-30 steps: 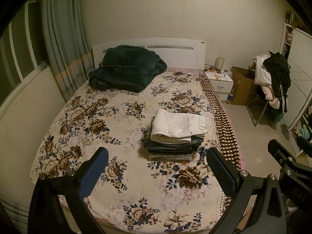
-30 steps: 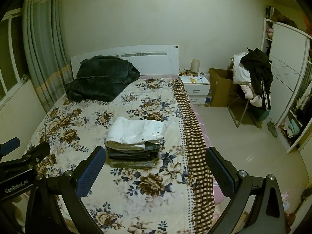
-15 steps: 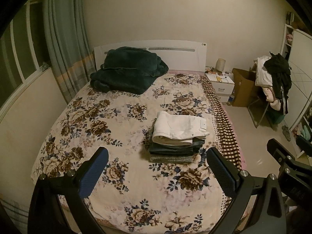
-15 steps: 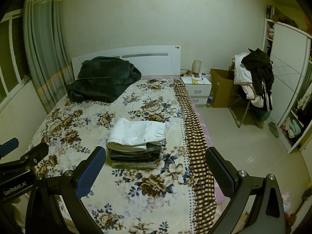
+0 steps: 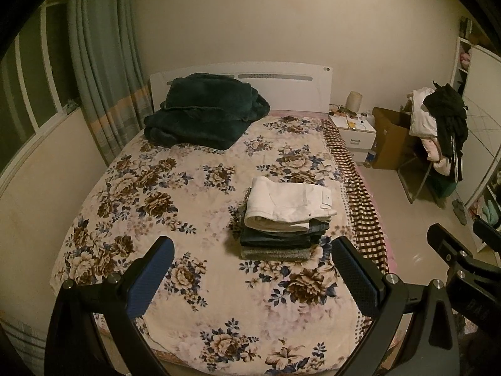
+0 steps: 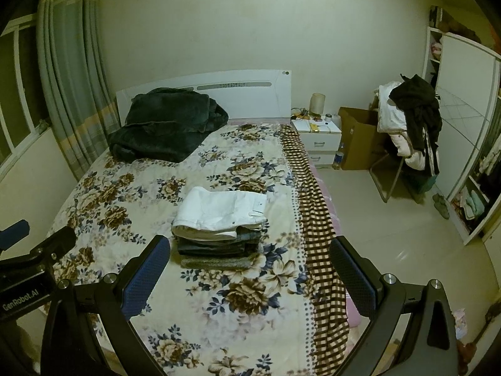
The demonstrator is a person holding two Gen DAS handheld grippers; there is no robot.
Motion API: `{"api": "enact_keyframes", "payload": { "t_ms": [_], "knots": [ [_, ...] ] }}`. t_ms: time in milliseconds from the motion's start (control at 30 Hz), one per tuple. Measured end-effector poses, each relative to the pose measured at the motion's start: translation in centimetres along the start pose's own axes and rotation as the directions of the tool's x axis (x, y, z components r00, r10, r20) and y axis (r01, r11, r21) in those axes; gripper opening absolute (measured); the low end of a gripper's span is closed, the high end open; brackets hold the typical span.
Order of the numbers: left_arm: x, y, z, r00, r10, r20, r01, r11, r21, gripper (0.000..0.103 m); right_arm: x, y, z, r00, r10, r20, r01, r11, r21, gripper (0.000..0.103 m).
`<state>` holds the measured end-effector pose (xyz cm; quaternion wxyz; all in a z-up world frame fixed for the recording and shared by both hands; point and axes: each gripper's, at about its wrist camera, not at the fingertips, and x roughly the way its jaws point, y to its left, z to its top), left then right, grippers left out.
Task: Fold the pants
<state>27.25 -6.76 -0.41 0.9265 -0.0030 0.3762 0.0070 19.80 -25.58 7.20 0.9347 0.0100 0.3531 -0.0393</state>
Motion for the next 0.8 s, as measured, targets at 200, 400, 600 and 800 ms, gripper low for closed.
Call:
{"api": "enact_keyframes", "payload": {
  "t_ms": [200,400,600,800],
  "knots": [
    [-0.06,0.1,-0.22,1.0,0.003,-0.003,-0.003,1.0,-0.013,0.103,0.04,0.01,0.05,1.0,-0.001,0.001,0.001,1.0,-0.003,0.103],
    [-0.19,0.2,-0.4,1.0,0.01,-0.001,-0.01,1.0,-0.022,0.103,0.09,-0.04,-0.09,1.0,-0.002,-0.001,0.002,1.0,0.002,0.103],
    [-0.19,0.25,-0.38,1.0,0.01,-0.002,-0.01,1.0,-0.025,0.103,0.14,-0.02,-0.02,1.0,0.0,-0.002,0.0,1.0,0.002,0.103],
    [-0.17,0.28,-0.31,1.0,0.008,0.0,-0.008,1.0,-0.024,0.103,0.12,-0.01,0.07,1.0,0.0,0.0,0.0,1.0,-0.002,0.103]
  ]
}}
